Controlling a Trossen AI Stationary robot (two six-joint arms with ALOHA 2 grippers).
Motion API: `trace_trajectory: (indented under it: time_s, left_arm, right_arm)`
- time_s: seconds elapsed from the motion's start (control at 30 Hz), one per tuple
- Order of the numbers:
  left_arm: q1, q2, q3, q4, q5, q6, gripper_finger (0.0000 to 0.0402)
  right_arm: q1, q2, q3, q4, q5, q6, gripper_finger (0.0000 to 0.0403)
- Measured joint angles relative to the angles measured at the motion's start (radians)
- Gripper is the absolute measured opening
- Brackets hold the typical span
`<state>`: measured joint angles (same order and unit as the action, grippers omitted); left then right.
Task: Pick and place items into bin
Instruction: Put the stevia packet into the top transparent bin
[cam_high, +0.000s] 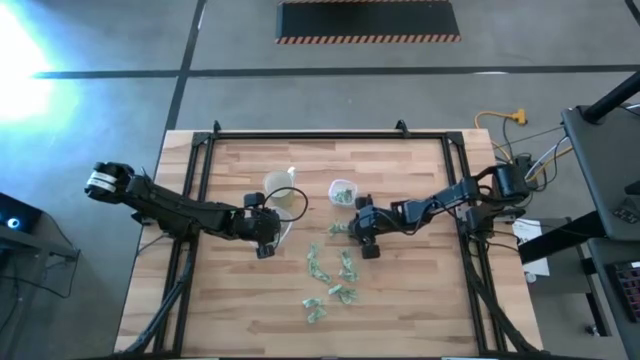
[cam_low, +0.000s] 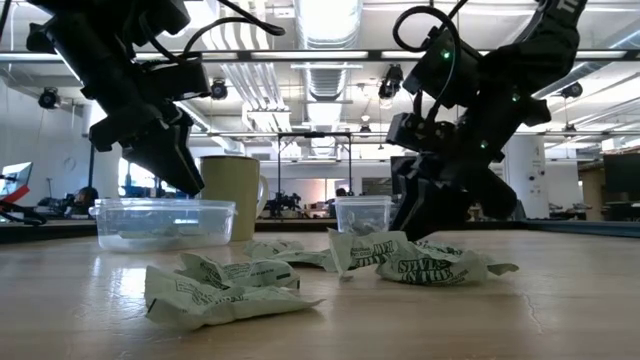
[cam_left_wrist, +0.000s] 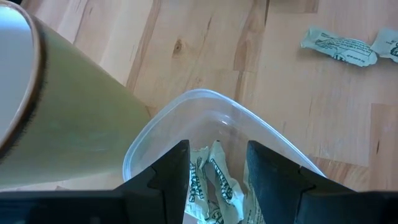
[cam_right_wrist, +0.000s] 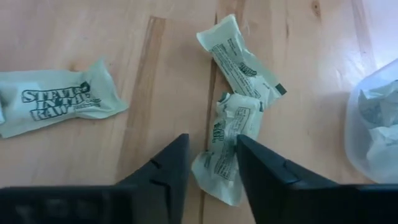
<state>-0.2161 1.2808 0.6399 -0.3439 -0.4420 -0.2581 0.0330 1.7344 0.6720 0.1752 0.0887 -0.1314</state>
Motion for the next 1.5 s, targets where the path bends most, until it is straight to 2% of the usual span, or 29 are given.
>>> trace_trajectory:
  time_s: [0.23, 0.4, 0.6, 0.83, 1.07, 1.23, 1.5]
  left_arm:
    - [0.000, 0.000, 0.000, 0.000, 0.000, 0.000, 0.0144]
    - [0.000, 0.000, 0.000, 0.000, 0.000, 0.000, 0.0144]
    - [0.000, 0.000, 0.000, -0.002, 0.000, 0.002, 0.0144]
    - [0.000, 0.000, -0.001, -0.002, 0.000, 0.002, 0.0144]
    - [0.000, 0.000, -0.003, 0.033, -0.009, 0.024, 0.0144]
    - [0.000, 0.000, -0.004, 0.086, -0.009, 0.085, 0.0144]
    - [0.000, 0.000, -0.005, 0.097, -0.009, 0.089, 0.0144]
  right_arm:
    - [0.001, 0.000, 0.000, -0.004, -0.020, -0.021, 0.0046]
    - [0.008, -0.005, 0.000, -0.008, -0.018, -0.053, 0.0014]
    - [0.020, -0.025, 0.009, -0.028, -0.003, -0.098, 0.0009]
    - [0.021, -0.119, 0.022, -0.052, 0.034, -0.139, 0.0009]
    - [-0.004, -0.189, 0.022, 0.021, 0.273, -0.234, 0.0009]
    - [-0.082, -0.160, 0.024, 0.134, 0.274, -0.278, 0.0009]
    - [-0.166, -0.105, 0.024, 0.139, 0.269, -0.223, 0.0009]
